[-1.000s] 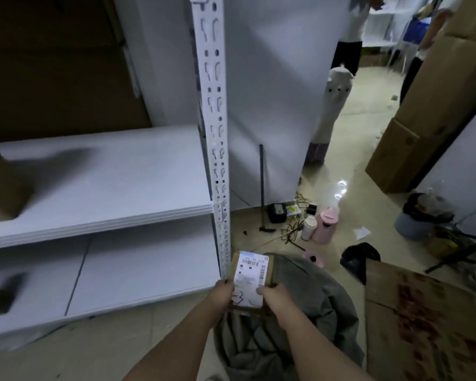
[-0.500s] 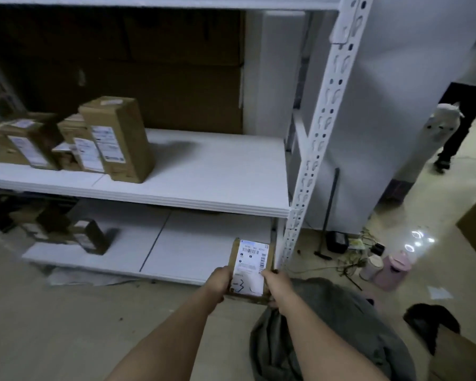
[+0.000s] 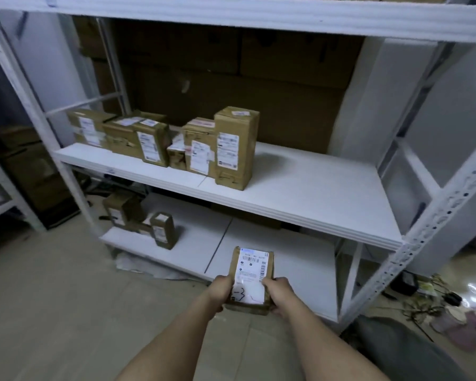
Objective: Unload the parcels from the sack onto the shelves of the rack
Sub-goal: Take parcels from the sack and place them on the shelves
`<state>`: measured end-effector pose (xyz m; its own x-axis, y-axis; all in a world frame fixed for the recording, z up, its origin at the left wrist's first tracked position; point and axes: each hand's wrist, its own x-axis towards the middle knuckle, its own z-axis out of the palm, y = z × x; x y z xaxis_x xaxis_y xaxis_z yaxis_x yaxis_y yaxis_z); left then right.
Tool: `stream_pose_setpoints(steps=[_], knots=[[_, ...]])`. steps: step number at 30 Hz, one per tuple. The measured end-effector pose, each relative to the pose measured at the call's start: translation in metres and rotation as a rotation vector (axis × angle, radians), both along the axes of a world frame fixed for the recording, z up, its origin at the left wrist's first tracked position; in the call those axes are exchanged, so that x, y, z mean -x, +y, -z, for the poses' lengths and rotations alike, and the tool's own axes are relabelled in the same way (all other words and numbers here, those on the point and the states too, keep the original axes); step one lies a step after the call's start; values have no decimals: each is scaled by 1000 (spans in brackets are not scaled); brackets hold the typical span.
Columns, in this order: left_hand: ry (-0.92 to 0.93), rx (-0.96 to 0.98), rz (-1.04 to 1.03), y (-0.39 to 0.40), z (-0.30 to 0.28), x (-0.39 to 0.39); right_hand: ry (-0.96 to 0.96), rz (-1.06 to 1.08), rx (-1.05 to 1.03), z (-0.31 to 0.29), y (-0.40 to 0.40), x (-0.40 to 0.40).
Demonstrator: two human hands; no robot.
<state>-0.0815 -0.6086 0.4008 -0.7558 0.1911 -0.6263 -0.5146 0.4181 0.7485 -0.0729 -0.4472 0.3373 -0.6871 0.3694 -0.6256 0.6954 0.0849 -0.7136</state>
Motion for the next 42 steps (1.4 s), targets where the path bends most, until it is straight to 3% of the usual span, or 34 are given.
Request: stream_pose_setpoints(steps=[9, 20, 30, 42], knots=[[-10, 53, -72, -147, 4, 72, -21, -72, 55, -7, -160, 71], [13, 27, -141, -209, 20, 184, -58, -119, 65, 17, -229, 191], [-23, 63, -34, -239, 36, 278, -120, -101, 71, 28, -257, 277], [-27, 90, 299, -309, 76, 366, -112, 94, 81, 77, -330, 331]])
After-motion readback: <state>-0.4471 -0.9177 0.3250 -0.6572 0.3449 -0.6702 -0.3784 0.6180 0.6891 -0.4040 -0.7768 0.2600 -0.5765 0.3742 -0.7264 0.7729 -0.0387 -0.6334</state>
